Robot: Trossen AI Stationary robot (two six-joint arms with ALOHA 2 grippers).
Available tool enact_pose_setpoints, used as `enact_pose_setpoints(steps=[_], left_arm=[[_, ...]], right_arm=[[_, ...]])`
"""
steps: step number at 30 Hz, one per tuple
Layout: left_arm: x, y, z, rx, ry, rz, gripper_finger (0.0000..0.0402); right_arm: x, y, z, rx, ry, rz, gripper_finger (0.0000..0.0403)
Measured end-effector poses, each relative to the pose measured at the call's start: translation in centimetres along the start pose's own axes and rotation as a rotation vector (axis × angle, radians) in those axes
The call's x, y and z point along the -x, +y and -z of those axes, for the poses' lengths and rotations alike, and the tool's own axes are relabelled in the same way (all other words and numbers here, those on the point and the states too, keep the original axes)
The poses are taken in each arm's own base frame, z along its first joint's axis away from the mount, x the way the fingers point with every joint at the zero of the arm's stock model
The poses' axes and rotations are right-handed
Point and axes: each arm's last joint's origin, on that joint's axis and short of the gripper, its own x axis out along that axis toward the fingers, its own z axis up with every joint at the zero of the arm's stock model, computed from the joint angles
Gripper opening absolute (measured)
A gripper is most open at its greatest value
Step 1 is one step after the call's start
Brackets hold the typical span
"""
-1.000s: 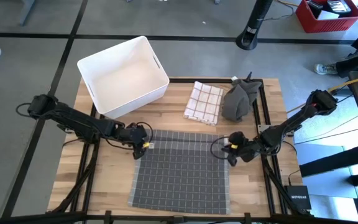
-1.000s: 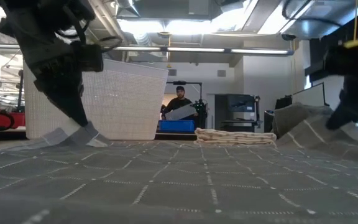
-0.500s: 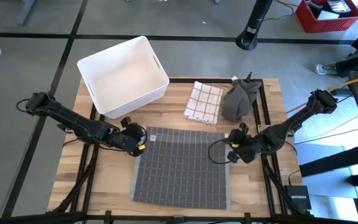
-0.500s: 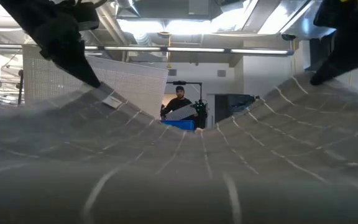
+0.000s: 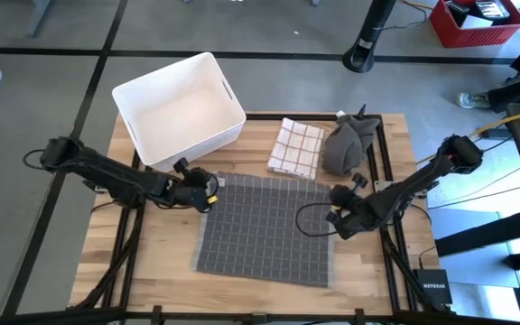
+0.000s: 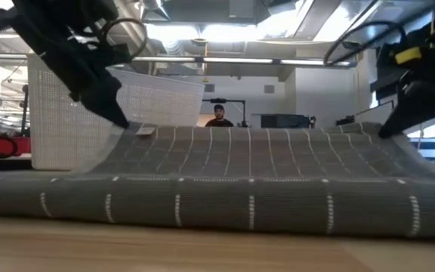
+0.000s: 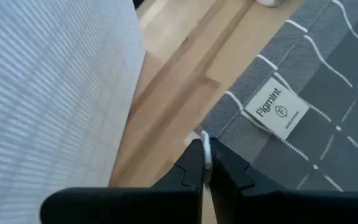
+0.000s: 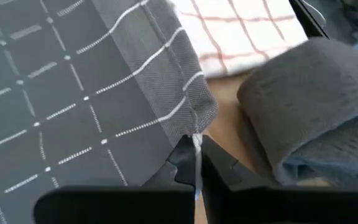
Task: Fold towel
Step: Fold the gray checkered towel
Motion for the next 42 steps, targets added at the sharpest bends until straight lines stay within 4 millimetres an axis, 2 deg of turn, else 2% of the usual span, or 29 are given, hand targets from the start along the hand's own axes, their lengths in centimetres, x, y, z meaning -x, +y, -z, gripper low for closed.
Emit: enact_pose_setpoints(steps=[5, 11, 17, 21, 26, 30, 34, 38, 42], left_arm=[[-1.1, -0.1, 0.0, 0.013, -0.023, -0.022, 0.0005], [-2.4, 0.3, -0.3, 0.035, -0.019, -0.065, 0.0028], [-3.5, 0.7, -0.5, 0.066, 0.004, -0.084, 0.0089], [-3.7, 0.8, -0.3, 0.052, 0.060, -0.037, 0.0139], [-2.3, 0.4, -1.9, 0.082, 0.105, 0.107, 0.0169], [-0.9, -1.1, -2.0, 0.073, 0.137, 0.323, 0.0172], [-0.4, -2.8, -0.1, 0.066, 0.214, 0.414, 0.0172], [-0.2, -4.5, 2.4, 0.091, 0.285, 0.436, 0.0172], [0.4, -5.5, 4.5, 0.075, 0.385, 0.413, 0.0172]], right_arm=[[-1.3, 0.5, 0.2, 0.007, 0.029, 0.077, 0.0032], [-3.0, 0.9, 0.5, 0.016, 0.076, 0.161, 0.0059], [-4.3, 1.0, 0.6, -0.007, 0.156, 0.194, 0.0112], [-4.4, 0.7, 0.4, 0.003, 0.207, 0.198, 0.0160], [-2.6, 0.0, -0.9, 0.070, 0.314, 0.216, 0.0203], [-0.6, 0.8, -2.2, 0.087, 0.323, 0.117, 0.0218], [0.5, 3.3, -2.4, 0.095, 0.202, -0.079, 0.0220], [0.5, 5.9, -1.3, 0.093, 0.072, -0.309, 0.0220], [-0.6, 7.0, 0.8, 0.061, 0.041, -0.449, 0.0220]])
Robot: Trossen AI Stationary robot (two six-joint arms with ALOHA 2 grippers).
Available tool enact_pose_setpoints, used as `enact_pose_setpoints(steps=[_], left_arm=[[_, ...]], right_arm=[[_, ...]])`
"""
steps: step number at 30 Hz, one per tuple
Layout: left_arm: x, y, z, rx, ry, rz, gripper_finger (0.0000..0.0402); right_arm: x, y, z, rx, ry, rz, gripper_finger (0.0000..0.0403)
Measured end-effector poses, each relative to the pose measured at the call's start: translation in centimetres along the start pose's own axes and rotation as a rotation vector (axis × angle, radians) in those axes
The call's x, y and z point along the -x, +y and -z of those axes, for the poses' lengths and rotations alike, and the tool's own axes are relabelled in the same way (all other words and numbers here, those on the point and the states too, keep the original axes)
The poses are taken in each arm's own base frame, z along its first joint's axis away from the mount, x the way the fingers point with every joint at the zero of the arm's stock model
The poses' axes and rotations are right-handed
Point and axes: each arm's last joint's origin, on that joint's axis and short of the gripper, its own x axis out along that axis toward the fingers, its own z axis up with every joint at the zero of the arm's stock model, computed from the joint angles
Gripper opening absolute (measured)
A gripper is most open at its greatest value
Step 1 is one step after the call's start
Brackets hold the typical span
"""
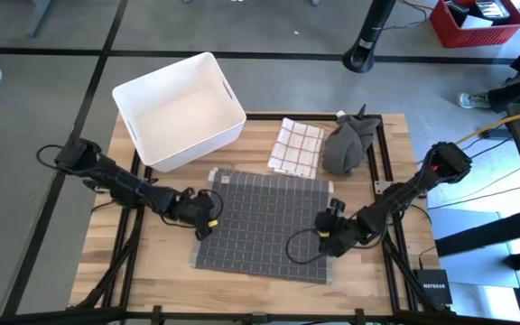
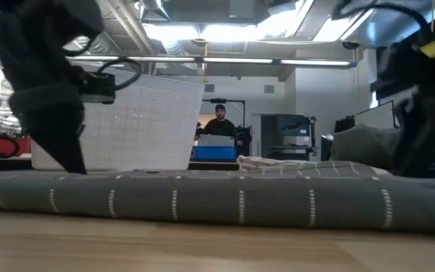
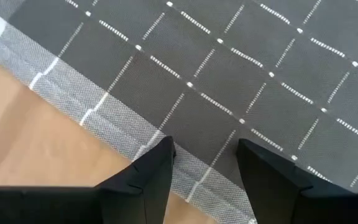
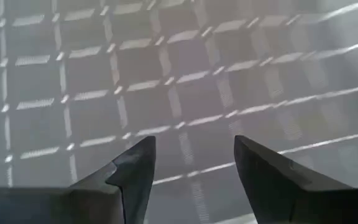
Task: Fold towel
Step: Fold the gray checkered towel
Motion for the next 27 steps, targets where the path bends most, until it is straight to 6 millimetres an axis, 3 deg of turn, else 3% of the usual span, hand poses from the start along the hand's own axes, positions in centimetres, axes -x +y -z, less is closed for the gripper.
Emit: enact_pose_setpoints(steps=[3, 11, 15, 19, 23, 27], left_arm=[[0.2, -0.7, 1.2, 0.030, 0.024, -0.013, 0.0172], [1.7, -2.7, 3.9, 0.106, 0.066, 0.041, 0.0173], [3.3, -3.5, 3.0, 0.053, 0.056, 0.082, 0.0173], [5.6, -4.9, 0.8, -0.038, -0.050, 0.194, 0.0173], [5.7, -5.2, -0.2, -0.208, -0.114, 0.230, 0.0173], [4.6, -4.9, -0.4, -0.333, -0.053, 0.210, 0.0173]], right_arm=[[-0.9, 0.1, 1.4, 0.003, 0.006, -0.056, 0.0220], [-1.9, 1.3, 1.2, 0.059, -0.065, -0.156, 0.0220], [-1.3, 2.0, -0.3, 0.155, -0.072, -0.167, 0.0220], [-0.1, 2.6, -1.8, 0.185, -0.066, -0.102, 0.0222], [0.5, 2.9, -2.8, 0.186, -0.111, -0.028, 0.0239], [0.6, 2.9, -3.0, 0.174, -0.123, -0.019, 0.0266]])
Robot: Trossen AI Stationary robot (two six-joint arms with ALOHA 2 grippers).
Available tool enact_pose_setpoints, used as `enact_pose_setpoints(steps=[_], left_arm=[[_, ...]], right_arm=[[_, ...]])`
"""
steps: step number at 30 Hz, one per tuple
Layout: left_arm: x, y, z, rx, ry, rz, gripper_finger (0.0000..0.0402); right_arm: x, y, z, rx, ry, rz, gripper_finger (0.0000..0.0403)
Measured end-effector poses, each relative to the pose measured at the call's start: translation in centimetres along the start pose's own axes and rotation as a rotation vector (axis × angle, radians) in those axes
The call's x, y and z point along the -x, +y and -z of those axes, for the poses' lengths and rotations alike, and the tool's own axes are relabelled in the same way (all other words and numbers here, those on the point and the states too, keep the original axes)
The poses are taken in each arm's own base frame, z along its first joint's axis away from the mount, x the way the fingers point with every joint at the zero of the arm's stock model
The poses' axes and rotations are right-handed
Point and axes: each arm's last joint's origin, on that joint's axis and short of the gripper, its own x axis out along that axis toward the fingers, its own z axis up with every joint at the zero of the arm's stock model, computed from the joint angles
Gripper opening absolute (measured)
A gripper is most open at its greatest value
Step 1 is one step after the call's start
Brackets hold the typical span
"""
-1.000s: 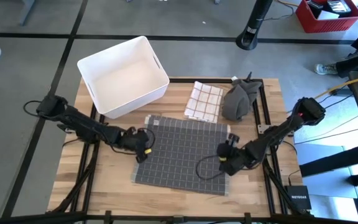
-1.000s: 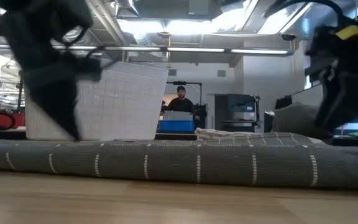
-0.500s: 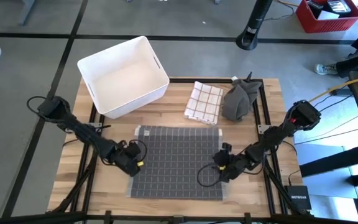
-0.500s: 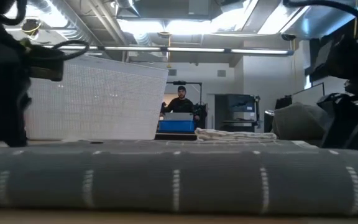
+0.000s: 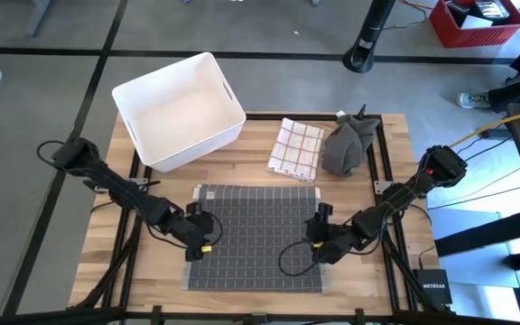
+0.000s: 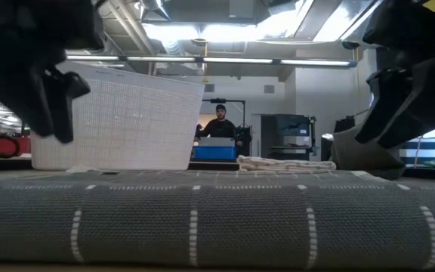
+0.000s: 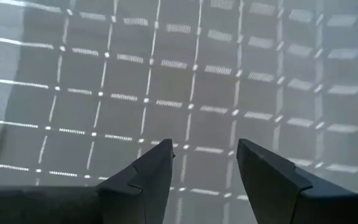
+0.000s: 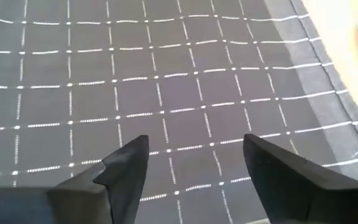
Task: Fold towel
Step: Fold the gray checkered towel
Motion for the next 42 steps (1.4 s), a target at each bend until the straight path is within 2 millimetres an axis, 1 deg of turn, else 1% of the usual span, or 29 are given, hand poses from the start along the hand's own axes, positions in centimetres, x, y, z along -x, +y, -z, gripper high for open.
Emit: enact_pose_setpoints(steps=[3, 6, 9, 13, 17, 21, 23, 26, 31, 36, 42], left_arm=[[-1.1, 0.2, 0.3, -0.079, 0.056, -0.017, 0.0173], [-2.2, 0.3, 0.8, -0.135, 0.112, -0.045, 0.0173], [-3.4, 0.2, 1.3, -0.152, 0.162, -0.066, 0.0173], [-4.4, 0.2, 1.5, -0.142, 0.192, -0.089, 0.0173], [-4.6, 0.2, 1.5, -0.114, 0.187, -0.094, 0.0173], [-4.6, 0.2, 1.6, -0.107, 0.189, -0.095, 0.0173], [-4.6, 0.2, 1.6, -0.107, 0.190, -0.096, 0.0173], [-4.6, 0.2, 1.6, -0.107, 0.191, -0.096, 0.0173], [-4.6, 0.2, 1.7, -0.105, 0.196, -0.097, 0.0173], [-4.7, 0.2, 1.7, -0.104, 0.198, -0.099, 0.0172], [-4.6, 0.3, 1.8, -0.104, 0.202, -0.099, 0.0172]], right_arm=[[0.0, 0.0, 0.0, -0.023, 0.010, -0.014, 0.0281], [0.0, 0.0, 0.0, -0.051, 0.011, -0.013, 0.0284], [0.0, 0.0, 0.1, -0.051, 0.012, -0.013, 0.0282], [0.0, 0.0, 0.1, -0.047, 0.017, -0.014, 0.0281], [0.2, 0.3, -0.2, -0.039, 0.060, -0.064, 0.0280], [1.2, 0.7, -1.3, -0.004, 0.160, -0.113, 0.0280], [1.6, 0.6, -1.5, 0.021, 0.193, -0.113, 0.0280], [1.4, 0.3, -0.9, 0.057, 0.220, -0.096, 0.0280], [0.1, -1.1, 0.3, 0.094, 0.292, -0.086, 0.0280], [-0.9, -1.9, 0.7, 0.090, 0.315, -0.156, 0.0280], [-1.5, -2.5, 2.2, 0.093, 0.333, -0.159, 0.0275]])
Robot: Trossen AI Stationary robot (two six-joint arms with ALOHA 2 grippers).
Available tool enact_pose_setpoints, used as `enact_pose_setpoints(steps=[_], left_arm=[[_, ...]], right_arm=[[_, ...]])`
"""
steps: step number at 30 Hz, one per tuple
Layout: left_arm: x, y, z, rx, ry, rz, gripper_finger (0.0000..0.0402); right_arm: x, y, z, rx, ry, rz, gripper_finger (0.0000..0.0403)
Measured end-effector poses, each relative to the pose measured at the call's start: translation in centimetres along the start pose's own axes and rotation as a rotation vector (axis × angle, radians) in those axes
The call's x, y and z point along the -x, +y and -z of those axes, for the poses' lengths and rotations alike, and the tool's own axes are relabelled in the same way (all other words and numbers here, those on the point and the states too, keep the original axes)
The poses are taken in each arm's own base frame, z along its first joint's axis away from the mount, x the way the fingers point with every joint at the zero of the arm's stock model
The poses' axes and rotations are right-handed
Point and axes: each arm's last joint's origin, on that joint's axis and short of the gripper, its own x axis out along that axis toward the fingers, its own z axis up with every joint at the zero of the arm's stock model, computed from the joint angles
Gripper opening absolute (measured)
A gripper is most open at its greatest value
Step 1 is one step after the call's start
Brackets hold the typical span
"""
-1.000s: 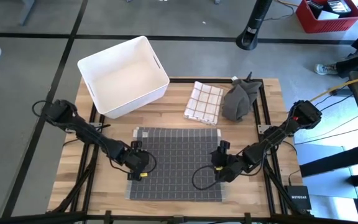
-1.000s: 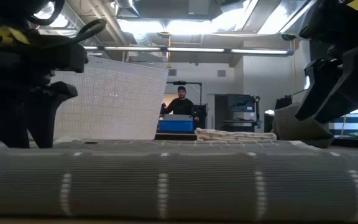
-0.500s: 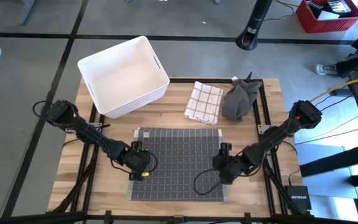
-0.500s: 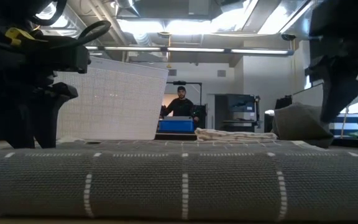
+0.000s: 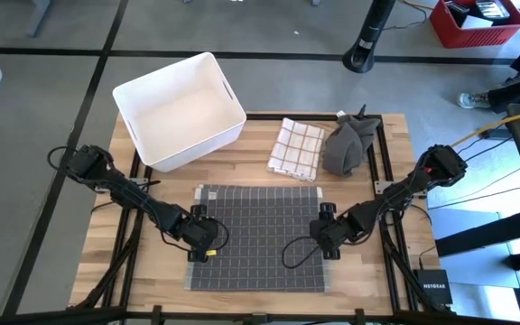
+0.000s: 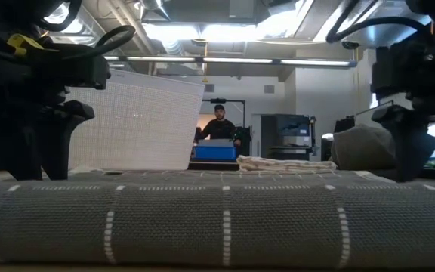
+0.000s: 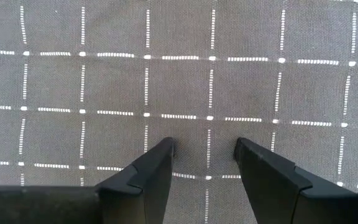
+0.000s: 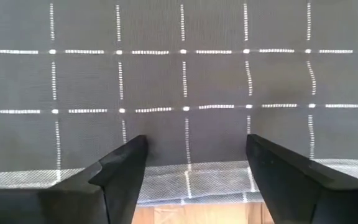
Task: Fold towel
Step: Fold the gray checkered towel
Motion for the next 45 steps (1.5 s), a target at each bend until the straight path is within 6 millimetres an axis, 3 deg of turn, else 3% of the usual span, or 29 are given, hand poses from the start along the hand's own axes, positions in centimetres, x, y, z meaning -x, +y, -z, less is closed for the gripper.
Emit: enact_pose_setpoints(steps=[15, 31, 34, 41, 45], left_arm=[[0.0, -0.1, 0.0, -0.002, 0.006, 0.013, 0.0145], [0.0, -0.1, 0.0, 0.014, -0.002, 0.017, 0.0056], [0.0, -0.1, 0.0, 0.017, -0.003, 0.015, 0.0071], [0.1, 0.3, -0.1, 0.030, 0.006, 0.018, 0.0170], [1.0, 0.6, 0.3, 0.053, 0.032, 0.017, 0.0200]], right_arm=[[-0.6, -0.4, 1.1, 0.009, 0.016, 0.010, 0.0119], [-0.7, -0.4, 1.1, 0.003, 0.019, 0.019, 0.0018], [-0.7, -0.4, 1.1, 0.002, 0.016, 0.018, 0.0017], [-0.7, -0.4, 1.1, 0.002, 0.015, 0.018, 0.0029], [-0.8, -0.4, 1.0, -0.001, 0.001, 0.016, 0.0030]])
